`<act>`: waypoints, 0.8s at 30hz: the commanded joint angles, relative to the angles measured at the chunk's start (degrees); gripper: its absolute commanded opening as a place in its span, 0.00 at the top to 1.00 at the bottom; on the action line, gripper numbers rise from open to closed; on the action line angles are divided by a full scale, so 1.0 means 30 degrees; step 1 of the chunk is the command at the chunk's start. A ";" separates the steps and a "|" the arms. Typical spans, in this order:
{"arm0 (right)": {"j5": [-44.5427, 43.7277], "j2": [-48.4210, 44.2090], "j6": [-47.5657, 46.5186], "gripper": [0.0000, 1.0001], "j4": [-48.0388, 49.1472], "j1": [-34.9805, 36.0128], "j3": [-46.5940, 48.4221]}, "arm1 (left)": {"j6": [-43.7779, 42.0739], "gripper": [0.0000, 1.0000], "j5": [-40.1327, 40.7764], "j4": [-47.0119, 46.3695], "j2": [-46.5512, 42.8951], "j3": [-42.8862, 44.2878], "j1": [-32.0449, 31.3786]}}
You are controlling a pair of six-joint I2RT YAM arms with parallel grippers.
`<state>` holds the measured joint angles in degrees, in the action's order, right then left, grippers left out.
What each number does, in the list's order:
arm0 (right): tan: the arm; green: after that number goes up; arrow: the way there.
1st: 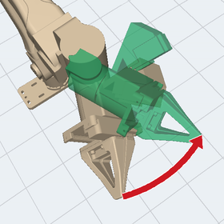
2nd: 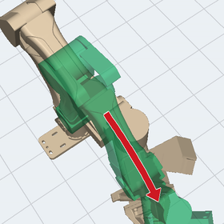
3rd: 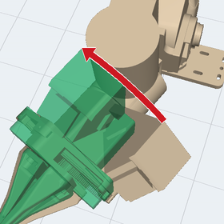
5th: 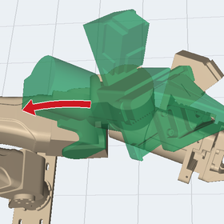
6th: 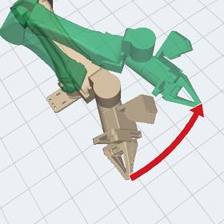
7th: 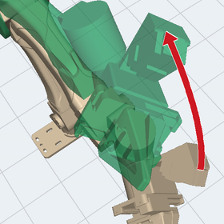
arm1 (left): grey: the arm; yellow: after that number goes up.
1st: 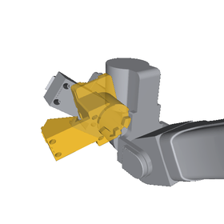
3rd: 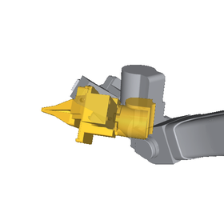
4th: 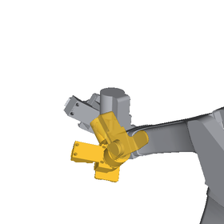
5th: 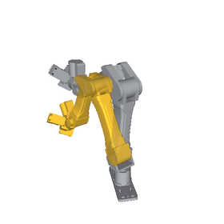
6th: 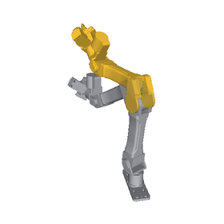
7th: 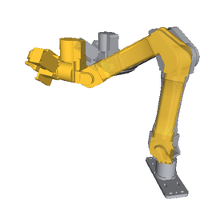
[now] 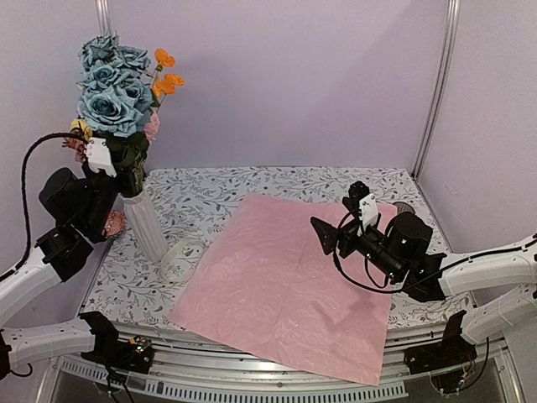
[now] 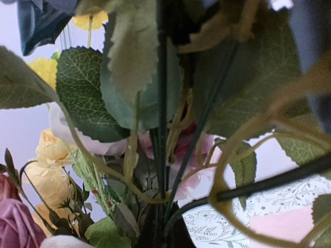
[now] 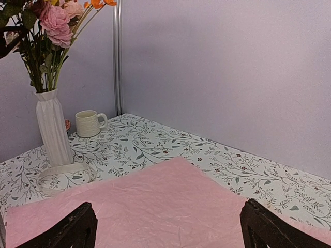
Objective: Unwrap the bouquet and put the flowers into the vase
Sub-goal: Place the fake flower in the vase.
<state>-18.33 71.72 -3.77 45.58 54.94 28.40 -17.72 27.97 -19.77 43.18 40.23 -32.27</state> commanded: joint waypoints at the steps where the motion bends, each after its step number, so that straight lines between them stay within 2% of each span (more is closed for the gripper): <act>1: 0.0129 -0.0266 -0.0007 0.01 0.0550 -0.0145 -0.0298 | 0.1386 1.00 0.1963 -0.0277 0.0249 -0.0626 0.0286; 6: 0.0218 -0.0165 0.0003 0.01 0.0593 -0.0120 -0.0291 | 0.2824 1.00 0.2415 -0.0017 0.0361 -0.1631 0.0529; 24: 0.0238 -0.0119 0.0055 0.01 0.0597 -0.0146 -0.0304 | 0.6304 1.00 0.5499 0.4448 0.2032 -0.2254 0.0706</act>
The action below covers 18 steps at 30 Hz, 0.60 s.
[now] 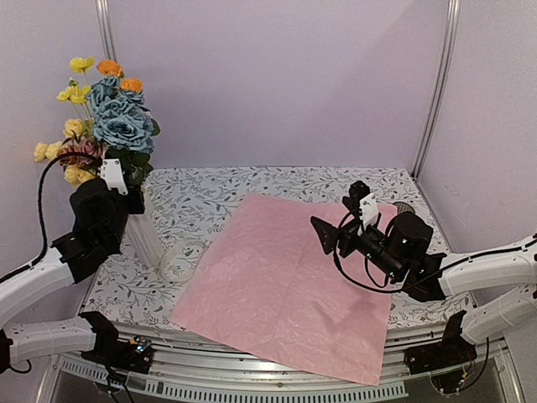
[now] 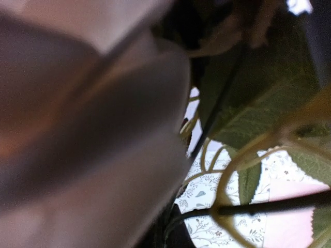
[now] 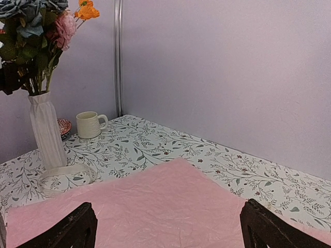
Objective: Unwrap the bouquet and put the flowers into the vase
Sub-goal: Place the fake flower in the vase.
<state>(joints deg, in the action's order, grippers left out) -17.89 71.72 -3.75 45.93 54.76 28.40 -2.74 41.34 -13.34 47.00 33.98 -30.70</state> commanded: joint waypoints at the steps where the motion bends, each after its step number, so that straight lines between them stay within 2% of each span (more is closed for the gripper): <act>1: 0.0103 -0.0119 0.0048 0.01 0.0466 -0.0082 -0.0284 | 0.1433 1.00 0.1032 0.2635 0.1051 -0.0051 0.0198; 8: 0.0053 -0.0236 0.0026 0.01 0.0472 -0.0091 -0.0340 | 0.2018 0.99 0.0711 0.3255 0.1550 0.0400 0.0213; 11: 0.0045 -0.0236 0.0014 0.01 0.0473 -0.0094 -0.0348 | 0.2204 0.91 0.0614 0.3311 0.1352 0.0542 0.0236; 18: 0.0029 -0.0221 0.0041 0.01 0.0465 -0.0094 -0.0305 | 0.3645 0.67 -0.0750 0.4558 0.0942 0.0985 0.0214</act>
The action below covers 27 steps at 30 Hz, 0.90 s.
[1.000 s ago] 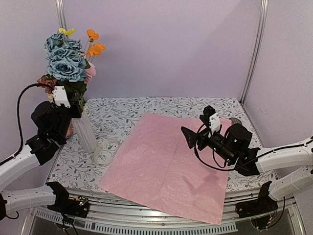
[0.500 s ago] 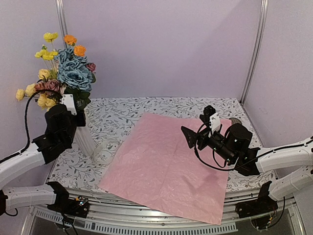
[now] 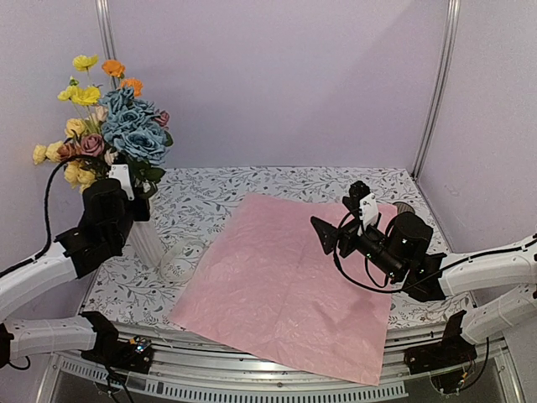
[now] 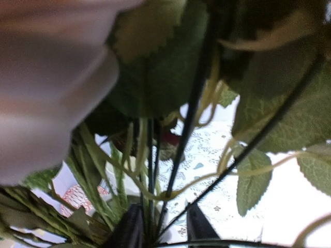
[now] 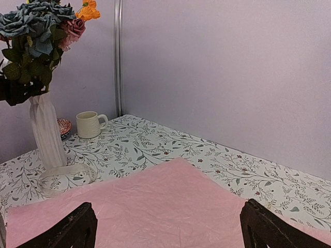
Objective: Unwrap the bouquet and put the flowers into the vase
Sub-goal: Place the fake flower in the vase.
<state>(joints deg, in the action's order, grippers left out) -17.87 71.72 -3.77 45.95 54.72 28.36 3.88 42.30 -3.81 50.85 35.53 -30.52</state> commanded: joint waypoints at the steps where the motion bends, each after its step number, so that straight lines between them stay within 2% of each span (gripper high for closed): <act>1: 0.0025 -0.0209 0.0044 0.01 0.0471 -0.0083 -0.0291 | 0.1828 0.64 -0.1376 0.1498 -0.0460 0.0353 0.0155; 4: -0.0013 -0.0198 0.0045 0.01 0.0452 -0.0092 -0.0302 | 0.2717 0.55 -0.1977 0.1637 -0.0799 -0.0144 0.0156; 13: -0.0051 -0.0243 0.0056 0.01 0.0460 -0.0136 -0.0334 | 0.4017 0.40 -0.3258 0.2589 -0.1180 -0.0676 0.0155; 27: 0.0009 -0.0032 0.0201 0.01 0.0473 -0.0218 -0.0291 | 0.7420 0.25 -0.6449 0.2560 -0.3603 -0.2808 0.0119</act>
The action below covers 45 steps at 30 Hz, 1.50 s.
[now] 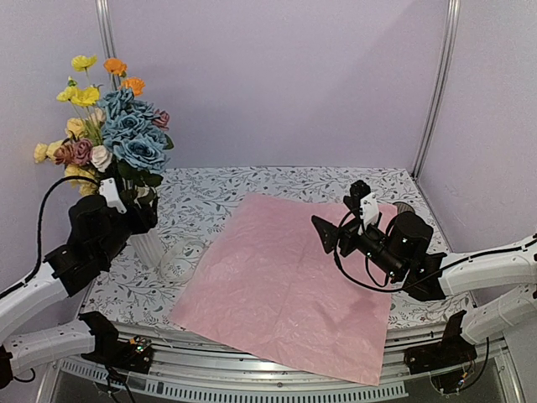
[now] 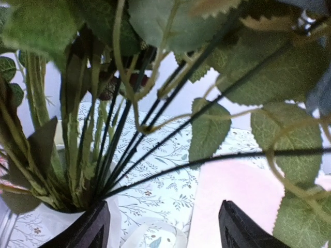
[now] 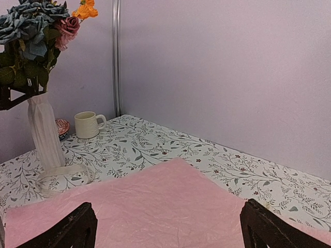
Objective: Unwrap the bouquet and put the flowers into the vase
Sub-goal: Place the fake flower in the vase, then move the vase to the corner of the board.
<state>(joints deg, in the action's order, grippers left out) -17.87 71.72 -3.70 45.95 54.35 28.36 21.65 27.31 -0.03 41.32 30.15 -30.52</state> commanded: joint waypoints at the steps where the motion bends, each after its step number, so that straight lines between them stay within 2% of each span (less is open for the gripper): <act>1: 0.0009 -0.0031 0.0180 0.01 0.0469 -0.0098 -0.0299 | 0.1574 0.24 -0.1610 0.1267 -0.0617 -0.1103 0.0125; 13: -0.0068 0.0049 0.0111 0.01 0.0470 -0.0137 -0.0359 | 0.2159 0.21 -0.3944 0.1652 -0.3714 -0.1888 0.0039; 22: -0.0185 0.0116 0.0154 0.01 0.0571 -0.0157 -0.0375 | 0.2925 0.18 -0.4261 0.6402 -0.4647 0.0122 0.0038; 24: -0.0307 0.0073 0.0129 0.01 0.0631 -0.0164 -0.0400 | 0.3417 0.14 -0.4570 0.6878 -0.4780 0.0285 0.0038; 26: -0.0528 -0.0011 0.0053 0.01 0.0689 -0.0194 -0.0493 | 0.4122 0.04 -0.4952 0.6938 -0.4995 0.0132 0.0052; 38: -0.3542 -0.2346 0.0101 0.01 0.0661 -0.0411 -0.2204 | 0.7832 0.02 -0.7494 0.4352 -0.4985 -0.3343 0.0038; 42: -0.4668 -0.3118 -0.0165 0.01 0.0258 -0.0744 -0.2601 | 0.7996 0.02 -0.7718 0.2263 -0.4608 -0.4917 0.0041; 45: -0.4686 -0.3804 -0.0357 0.01 0.0021 -0.1223 -0.2941 | 0.7103 0.02 -0.8050 0.0026 -0.3794 -0.5773 0.0038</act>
<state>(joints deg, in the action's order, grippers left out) -28.97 62.89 -3.95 46.70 52.29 20.97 44.21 5.32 10.59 27.73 15.38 -30.55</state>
